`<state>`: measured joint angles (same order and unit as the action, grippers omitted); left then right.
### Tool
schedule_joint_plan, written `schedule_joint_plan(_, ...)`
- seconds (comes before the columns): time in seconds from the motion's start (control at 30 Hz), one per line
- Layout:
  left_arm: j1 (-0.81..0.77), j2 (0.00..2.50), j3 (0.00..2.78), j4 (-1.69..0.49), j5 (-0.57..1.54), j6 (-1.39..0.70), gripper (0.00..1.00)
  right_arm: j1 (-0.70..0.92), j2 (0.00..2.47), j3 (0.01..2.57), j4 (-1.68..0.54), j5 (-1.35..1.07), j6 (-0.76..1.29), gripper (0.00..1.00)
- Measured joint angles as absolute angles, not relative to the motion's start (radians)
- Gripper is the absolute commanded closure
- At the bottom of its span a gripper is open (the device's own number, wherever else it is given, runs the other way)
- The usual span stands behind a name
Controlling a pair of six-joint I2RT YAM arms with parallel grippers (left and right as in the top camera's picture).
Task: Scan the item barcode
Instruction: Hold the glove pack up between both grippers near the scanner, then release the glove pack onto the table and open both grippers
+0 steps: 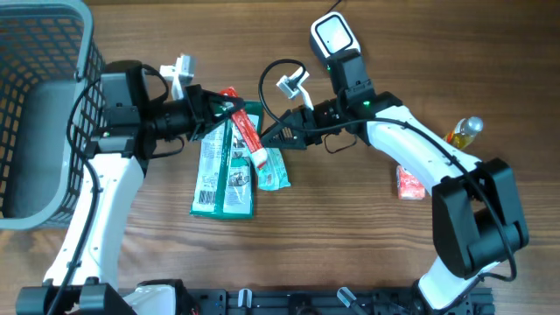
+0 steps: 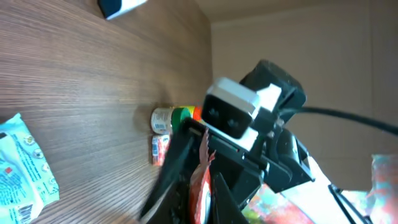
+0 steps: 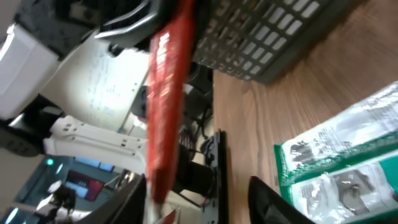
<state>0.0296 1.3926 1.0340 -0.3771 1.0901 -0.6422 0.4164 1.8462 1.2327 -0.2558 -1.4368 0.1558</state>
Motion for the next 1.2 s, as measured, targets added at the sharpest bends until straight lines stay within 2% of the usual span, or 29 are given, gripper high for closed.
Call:
schedule_joint_plan(0.17,0.047,1.393,1.034,-0.377,1.090,-0.666,0.96,0.421,1.846,1.233,-0.256,-1.478,0.153,0.57)
schedule_joint_plan(0.4,0.047,1.393,1.034,-0.377,1.090,-0.676,0.96,0.485,1.846,1.233,-0.253,-1.485,0.131,0.76)
schedule_joint_plan(0.57,0.047,1.393,1.034,-0.377,1.090,-0.676,0.96,0.486,1.846,1.233,-0.252,-1.485,0.129,0.72)
schedule_joint_plan(0.77,0.047,1.393,1.034,-0.377,1.090,-0.679,0.96,0.486,1.846,1.233,-0.252,-1.483,0.127,0.74)
schedule_joint_plan(0.93,0.047,1.393,1.034,-0.377,1.091,-0.679,0.96,0.486,1.846,1.233,-0.235,-1.480,0.127,0.71)
schedule_joint_plan(1.13,0.047,1.393,1.034,-0.377,1.096,-0.679,0.96,0.477,1.846,1.233,-0.217,-1.439,0.145,0.45)
schedule_joint_plan(1.2,0.047,1.393,1.034,-0.377,1.098,-0.679,0.96,0.465,1.846,1.233,-0.215,-1.431,0.161,0.45)
